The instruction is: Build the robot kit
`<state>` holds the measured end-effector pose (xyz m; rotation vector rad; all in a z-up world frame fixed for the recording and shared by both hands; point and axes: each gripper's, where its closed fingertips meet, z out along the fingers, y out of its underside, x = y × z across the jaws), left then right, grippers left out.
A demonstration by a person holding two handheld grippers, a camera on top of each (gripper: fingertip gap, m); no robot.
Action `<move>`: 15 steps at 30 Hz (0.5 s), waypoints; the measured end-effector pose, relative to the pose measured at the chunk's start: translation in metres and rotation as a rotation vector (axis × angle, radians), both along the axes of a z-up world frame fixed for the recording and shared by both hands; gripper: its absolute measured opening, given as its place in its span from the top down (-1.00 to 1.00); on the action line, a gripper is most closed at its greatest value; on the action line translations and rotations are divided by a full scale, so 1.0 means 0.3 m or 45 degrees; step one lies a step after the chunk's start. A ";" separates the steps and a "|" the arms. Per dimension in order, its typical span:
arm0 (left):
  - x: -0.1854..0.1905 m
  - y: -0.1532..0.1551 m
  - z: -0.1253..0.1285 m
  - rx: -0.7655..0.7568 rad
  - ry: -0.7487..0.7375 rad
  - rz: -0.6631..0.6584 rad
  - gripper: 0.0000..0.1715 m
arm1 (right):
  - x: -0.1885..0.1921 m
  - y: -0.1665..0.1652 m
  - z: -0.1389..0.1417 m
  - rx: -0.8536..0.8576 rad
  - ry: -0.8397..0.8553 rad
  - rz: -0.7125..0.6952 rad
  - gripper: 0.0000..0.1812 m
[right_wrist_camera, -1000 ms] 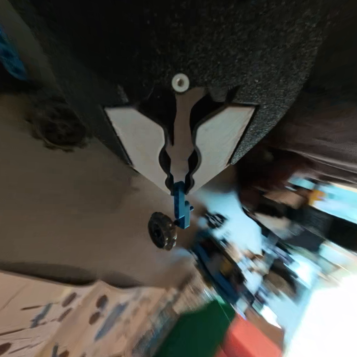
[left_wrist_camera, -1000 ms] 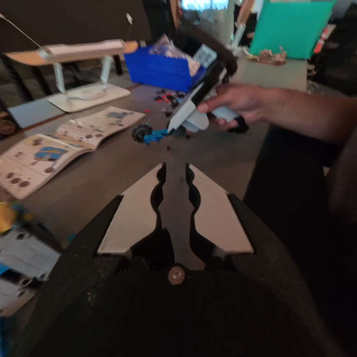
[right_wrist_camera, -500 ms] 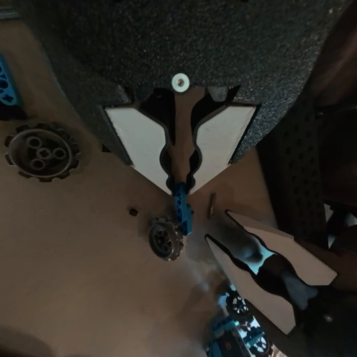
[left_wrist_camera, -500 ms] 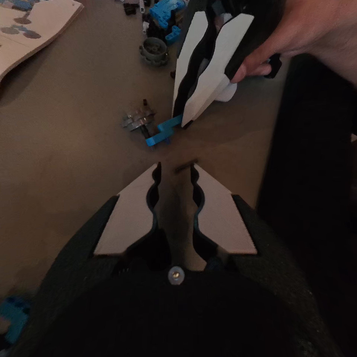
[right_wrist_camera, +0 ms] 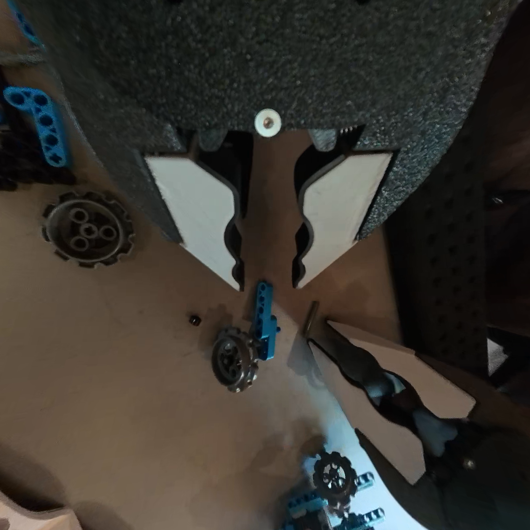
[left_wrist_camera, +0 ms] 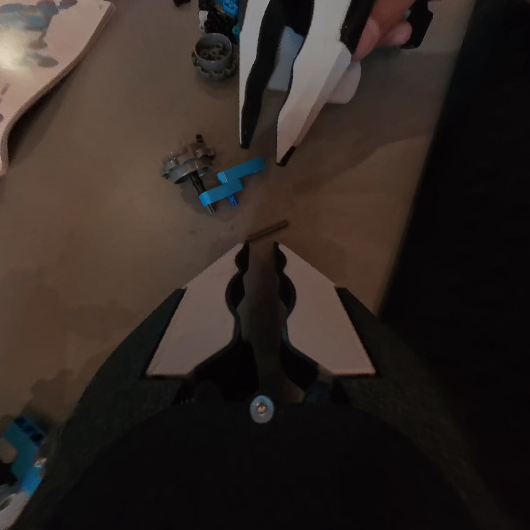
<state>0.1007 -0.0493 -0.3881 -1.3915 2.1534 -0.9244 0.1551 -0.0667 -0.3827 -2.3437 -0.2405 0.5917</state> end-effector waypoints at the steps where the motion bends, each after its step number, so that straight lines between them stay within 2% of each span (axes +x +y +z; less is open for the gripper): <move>1: 0.004 -0.001 0.007 0.014 -0.018 -0.024 0.79 | 0.001 0.008 0.005 0.012 0.020 0.000 0.64; 5: 0.017 -0.038 0.043 -0.002 -0.053 -0.208 0.65 | -0.002 0.036 0.015 -0.029 0.158 0.041 0.67; 7: 0.018 -0.053 0.048 -0.034 -0.006 -0.278 0.64 | -0.012 0.050 0.017 -0.068 0.209 0.094 0.71; 11: 0.029 0.006 -0.001 0.140 0.081 -0.280 0.65 | -0.044 0.042 -0.012 -0.142 0.220 0.193 0.81; 15: 0.016 -0.006 -0.001 0.179 0.070 -0.349 0.68 | -0.055 0.043 -0.015 -0.127 0.244 0.202 0.87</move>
